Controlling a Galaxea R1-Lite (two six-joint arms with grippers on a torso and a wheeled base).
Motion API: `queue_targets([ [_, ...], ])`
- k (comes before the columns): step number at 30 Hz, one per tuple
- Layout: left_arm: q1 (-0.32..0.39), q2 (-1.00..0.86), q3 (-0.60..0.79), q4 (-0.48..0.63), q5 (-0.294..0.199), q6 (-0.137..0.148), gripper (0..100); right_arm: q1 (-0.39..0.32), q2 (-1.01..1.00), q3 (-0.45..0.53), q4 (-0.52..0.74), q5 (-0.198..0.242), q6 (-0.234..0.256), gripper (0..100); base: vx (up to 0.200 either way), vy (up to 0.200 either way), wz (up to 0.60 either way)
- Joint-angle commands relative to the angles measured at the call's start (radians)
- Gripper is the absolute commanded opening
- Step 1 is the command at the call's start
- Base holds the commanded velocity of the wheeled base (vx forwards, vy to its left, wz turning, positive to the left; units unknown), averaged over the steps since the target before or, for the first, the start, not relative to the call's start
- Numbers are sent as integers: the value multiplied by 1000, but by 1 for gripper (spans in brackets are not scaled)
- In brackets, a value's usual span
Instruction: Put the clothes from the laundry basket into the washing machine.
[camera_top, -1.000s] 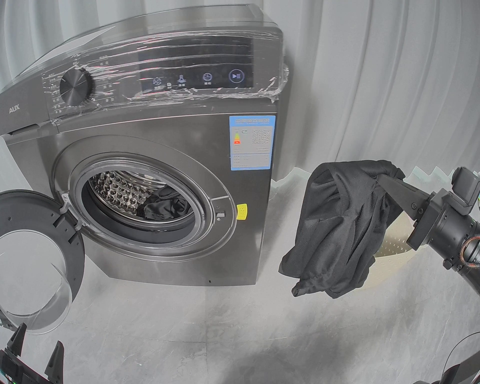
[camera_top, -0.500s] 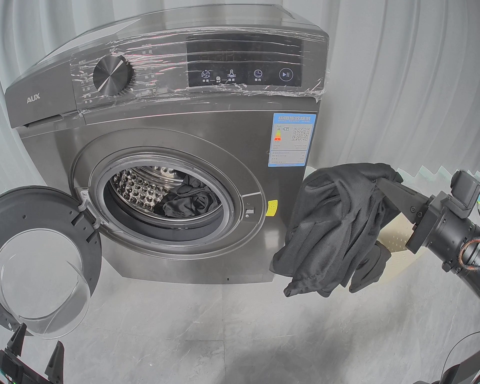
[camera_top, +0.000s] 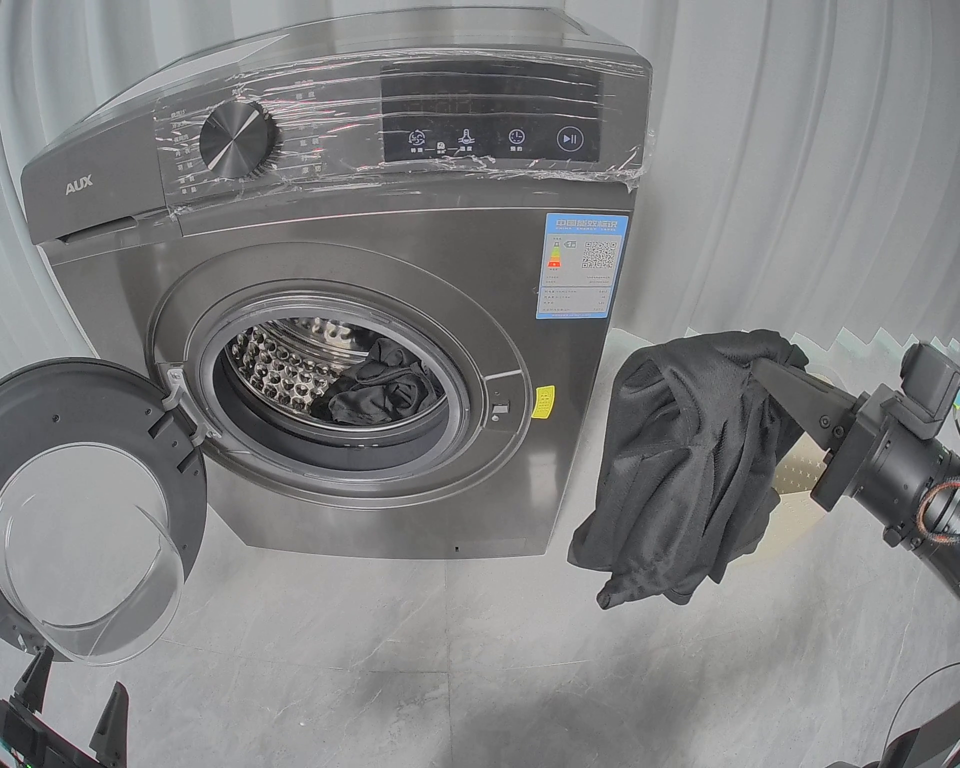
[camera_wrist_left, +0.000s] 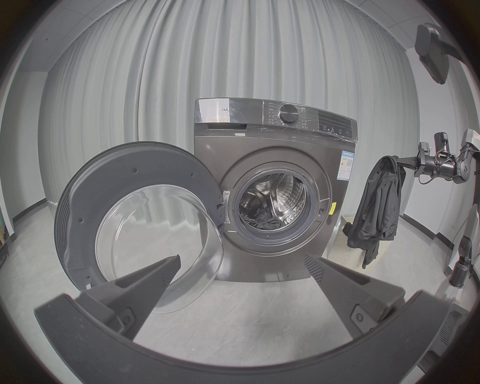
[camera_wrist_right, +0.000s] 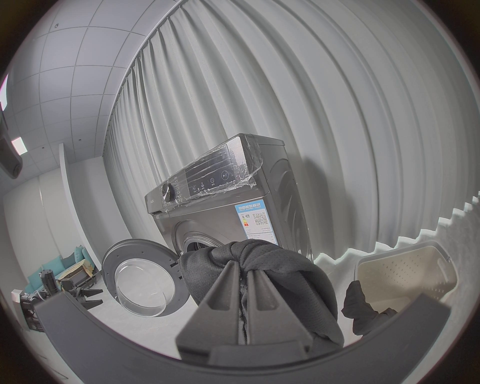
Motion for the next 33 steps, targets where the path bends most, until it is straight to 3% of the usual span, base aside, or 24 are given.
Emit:
queue_targets([
  [1, 1, -17, 15, 0, 1, 0, 100, 1, 2, 0, 0, 0, 0, 0, 0, 200, 0],
  [25, 1, -17, 15, 0, 1, 0, 100, 1, 3, 1, 0, 0, 0, 0, 0, 200, 0],
  [33, 1, -17, 15, 0, -1, 0, 100, 1, 5, 4, 0, 0, 2, 0, 0, 0, 0],
])
